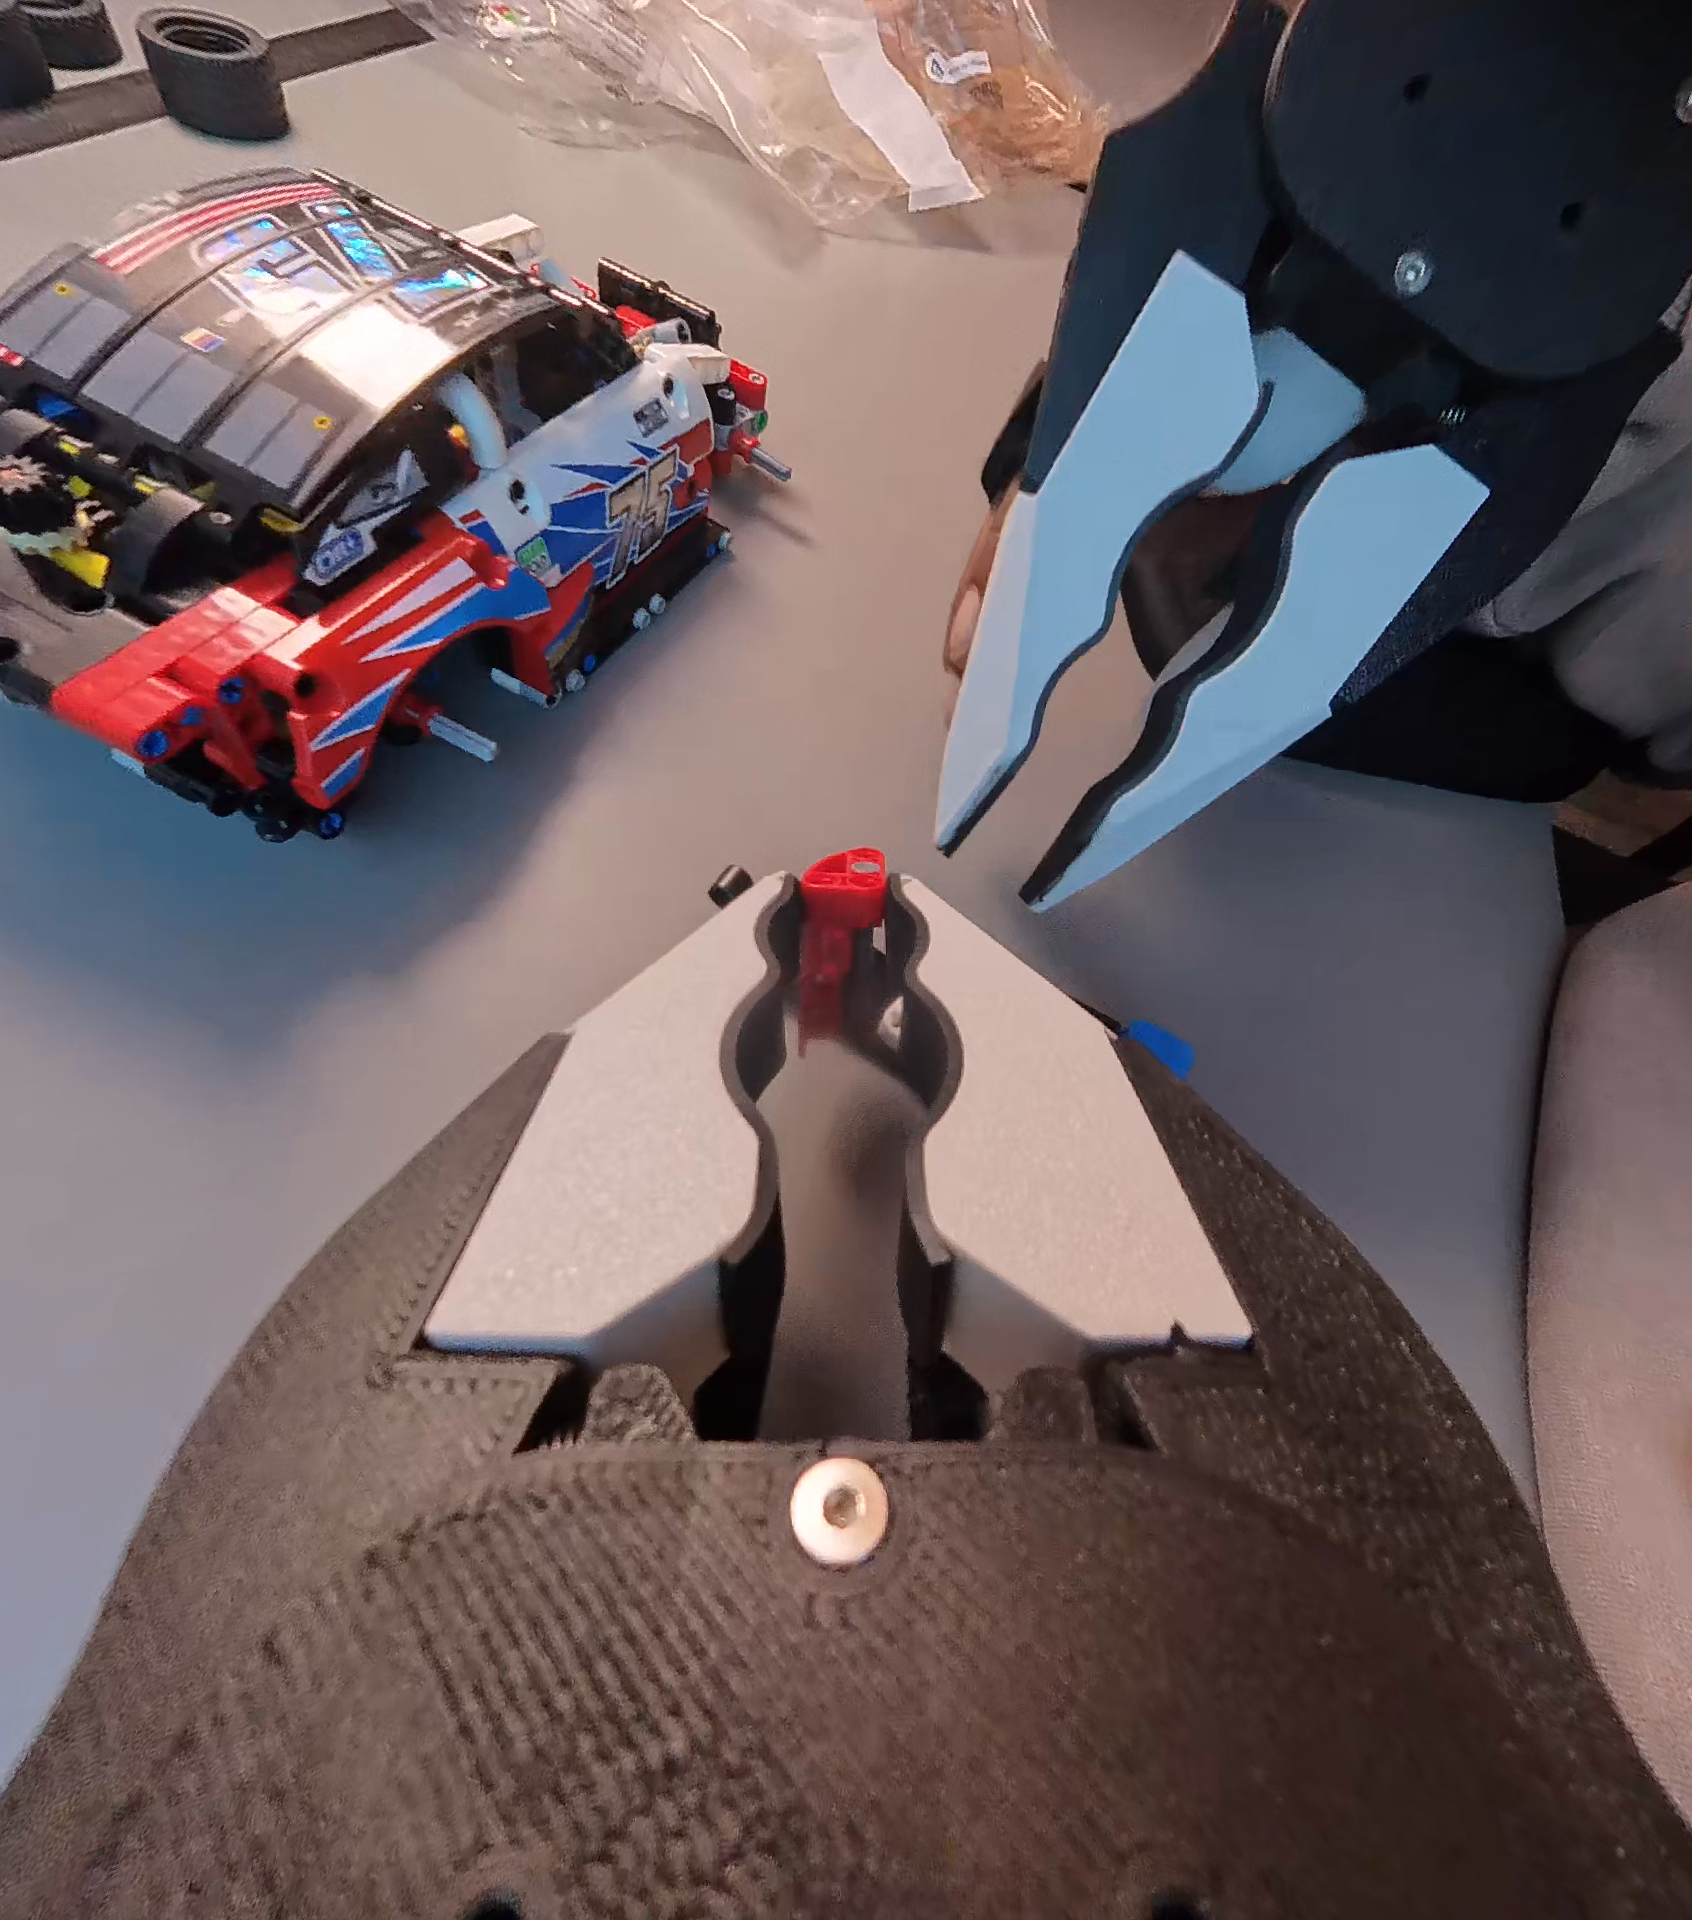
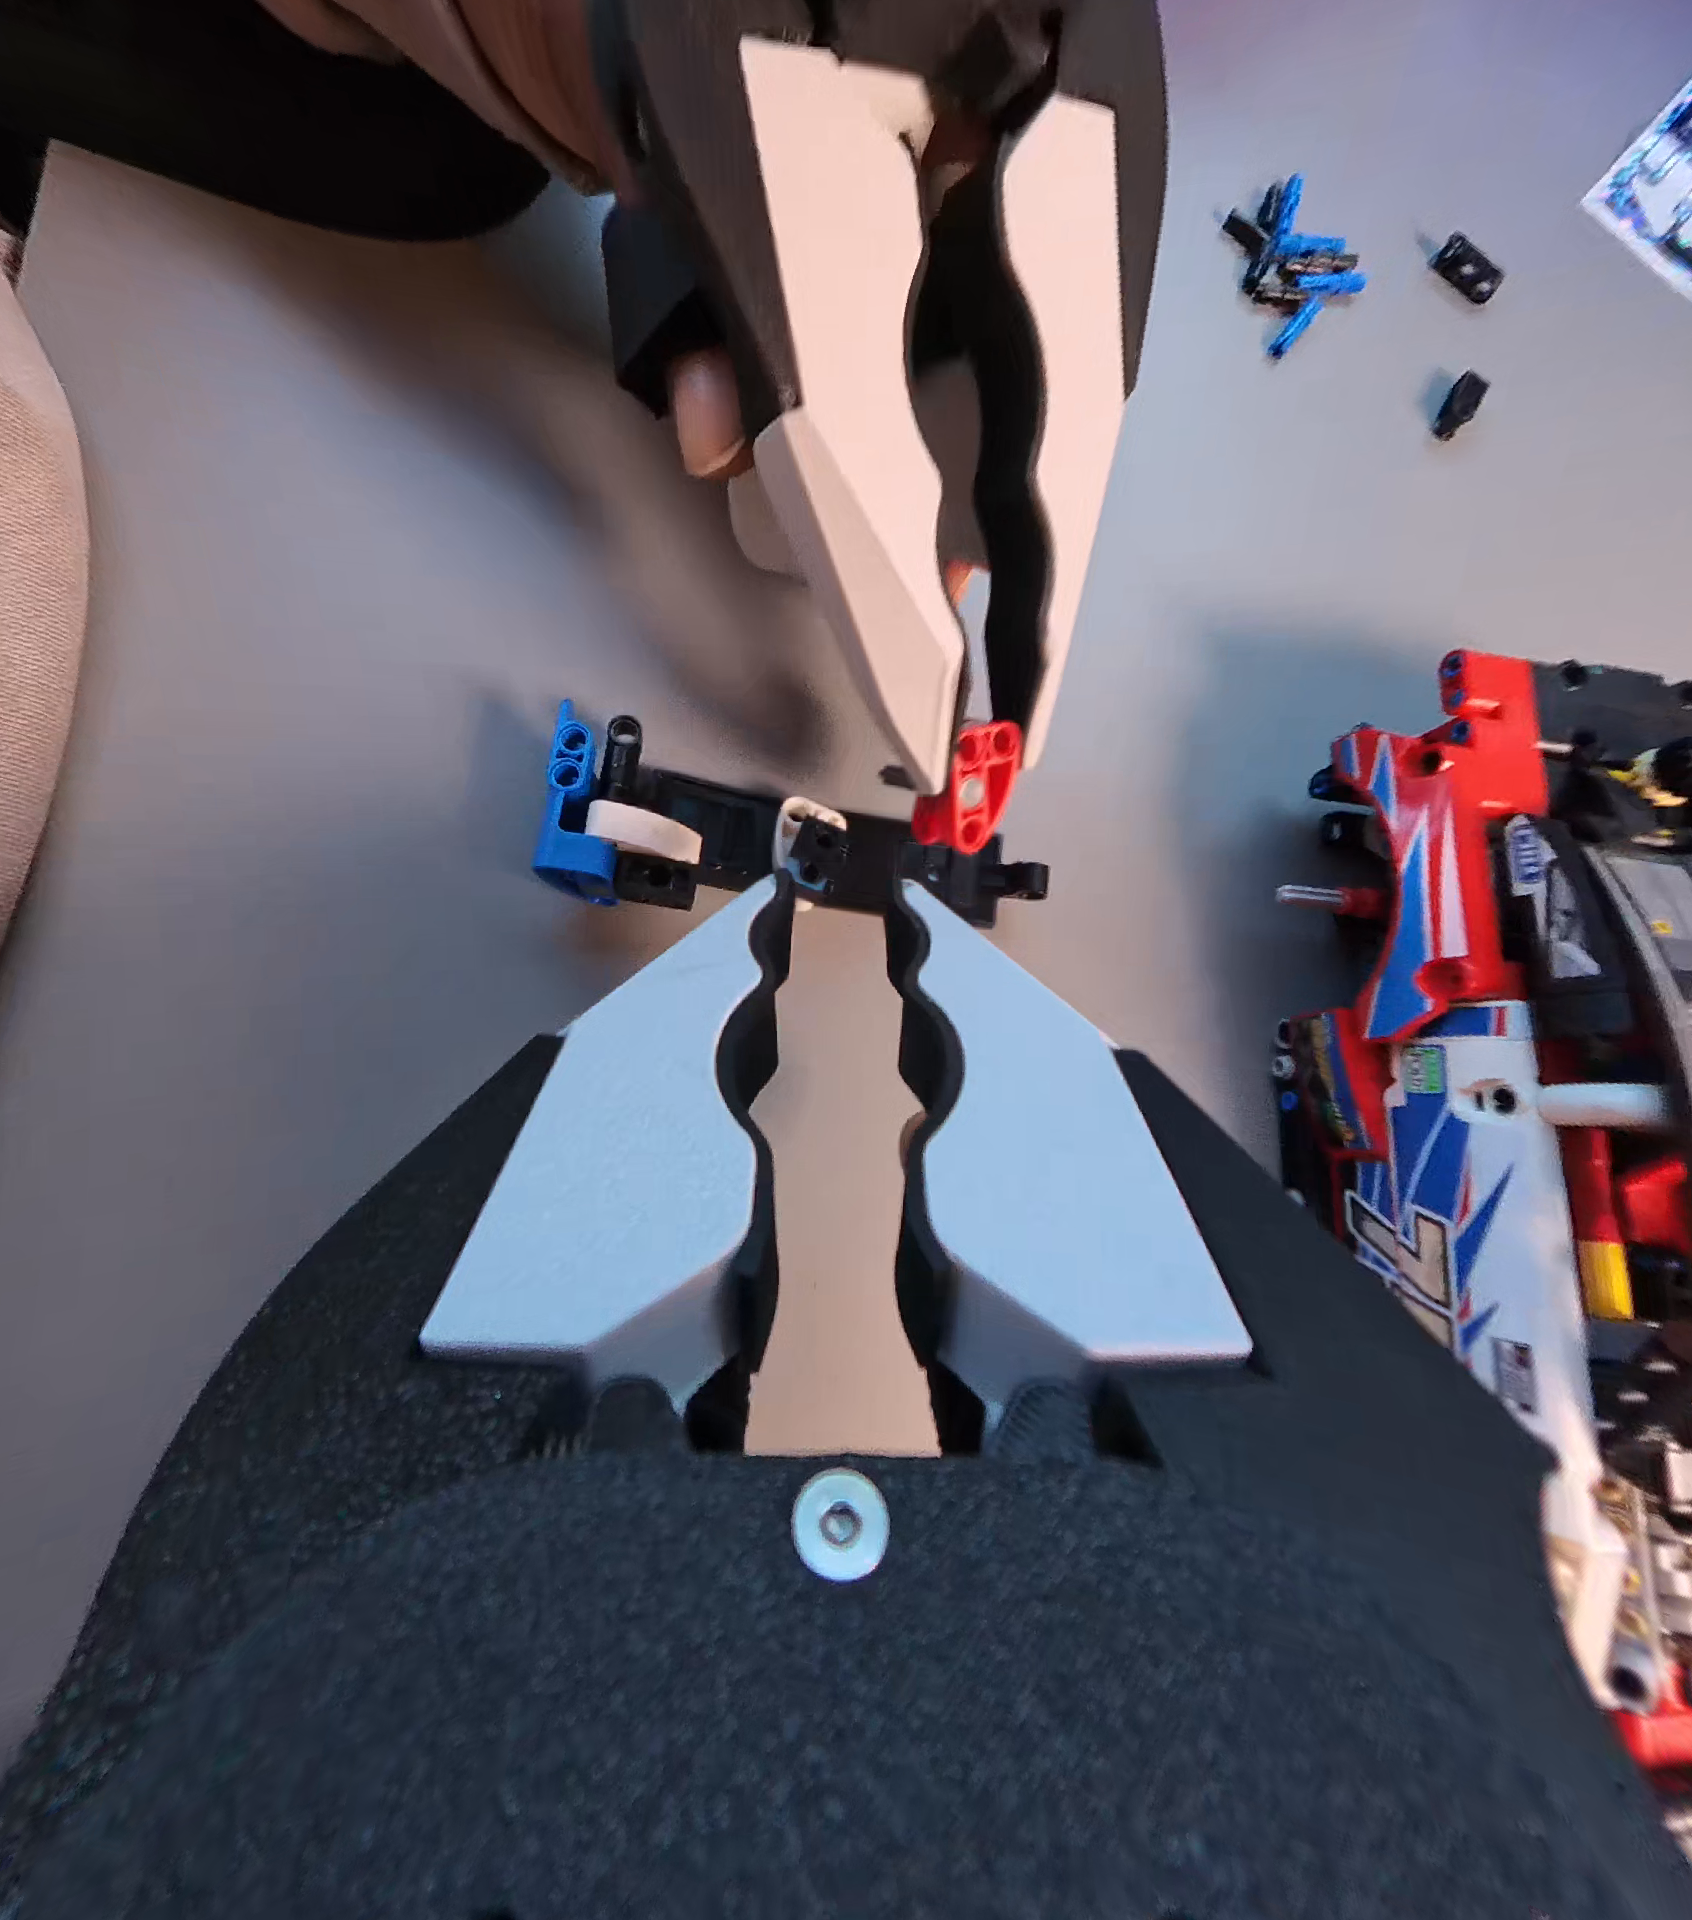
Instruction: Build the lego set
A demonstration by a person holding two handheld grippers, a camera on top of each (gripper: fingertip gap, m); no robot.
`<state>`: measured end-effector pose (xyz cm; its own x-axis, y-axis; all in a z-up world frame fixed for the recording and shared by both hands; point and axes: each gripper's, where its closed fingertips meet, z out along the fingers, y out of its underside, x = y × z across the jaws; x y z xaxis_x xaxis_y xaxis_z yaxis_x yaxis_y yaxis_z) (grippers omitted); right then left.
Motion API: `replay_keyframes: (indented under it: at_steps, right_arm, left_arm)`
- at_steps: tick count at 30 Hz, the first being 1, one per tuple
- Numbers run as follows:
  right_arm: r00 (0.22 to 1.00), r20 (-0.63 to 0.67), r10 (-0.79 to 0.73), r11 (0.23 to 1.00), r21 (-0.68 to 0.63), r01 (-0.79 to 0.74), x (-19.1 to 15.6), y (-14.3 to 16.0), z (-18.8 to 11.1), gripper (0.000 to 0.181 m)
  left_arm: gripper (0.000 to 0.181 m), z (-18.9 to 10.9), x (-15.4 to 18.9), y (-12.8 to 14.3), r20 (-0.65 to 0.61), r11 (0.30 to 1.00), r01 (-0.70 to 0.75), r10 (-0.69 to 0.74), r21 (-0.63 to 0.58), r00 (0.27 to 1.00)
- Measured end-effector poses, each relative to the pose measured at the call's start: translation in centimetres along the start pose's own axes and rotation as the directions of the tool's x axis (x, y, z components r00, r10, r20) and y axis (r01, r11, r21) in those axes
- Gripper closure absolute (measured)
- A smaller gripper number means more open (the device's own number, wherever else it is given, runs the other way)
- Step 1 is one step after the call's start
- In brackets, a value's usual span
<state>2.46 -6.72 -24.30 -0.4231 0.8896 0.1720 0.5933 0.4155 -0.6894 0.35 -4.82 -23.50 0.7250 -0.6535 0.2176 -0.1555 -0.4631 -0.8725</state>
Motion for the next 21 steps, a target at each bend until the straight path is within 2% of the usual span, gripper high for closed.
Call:
replay_keyframes:
  at_steps: [3, 6, 9, 11, 14, 17, 21]
  right_arm:
    - [0.997, 0.068, 0.023, 1.000, -0.002, -0.023, -0.7, 0.4, 0.9, 0.167]
    - [0.984, 0.132, 0.117, 0.993, -0.050, -0.111, -0.9, 0.7, 2.0, 0.169]
    - [0.972, 0.147, 0.181, 0.982, -0.087, -0.170, -1.0, 0.4, 2.8, 0.172]
    - [0.980, 0.096, 0.172, 0.981, -0.105, -0.162, -0.3, 0.4, 2.7, 0.172]
    - [0.972, 0.047, 0.232, 0.973, -0.004, -0.232, 0.6, -1.5, 1.2, 0.173]
    - [0.963, 0.148, 0.227, 0.972, 0.022, -0.232, -2.9, -2.7, -0.7, 0.173]
    - [0.965, 0.181, 0.190, 0.977, -0.137, -0.166, -6.5, 1.0, -1.1, 0.173]
  left_arm:
    - [0.168, -1.2, -1.3, -1.1, 0.050, 0.998, 0.011, -0.013, 0.058, 0.999]
    - [0.168, -2.7, -3.0, -1.8, 0.105, 0.995, 0.016, -0.026, 0.095, 0.994]
    - [0.168, -4.2, -4.0, -2.2, 0.134, 0.990, 0.037, -0.055, 0.139, 0.989]
    - [0.168, -4.7, -4.5, -2.1, 0.145, 0.987, 0.045, -0.068, 0.155, 0.987]
    - [0.168, -5.0, -4.6, -2.2, 0.147, 0.984, 0.050, -0.076, 0.171, 0.986]
    - [0.168, -5.1, -4.5, -2.4, 0.146, 0.984, 0.033, -0.059, 0.177, 0.987]
    - [0.168, -5.1, -4.1, -2.6, 0.141, 0.983, 0.014, -0.040, 0.181, 0.989]
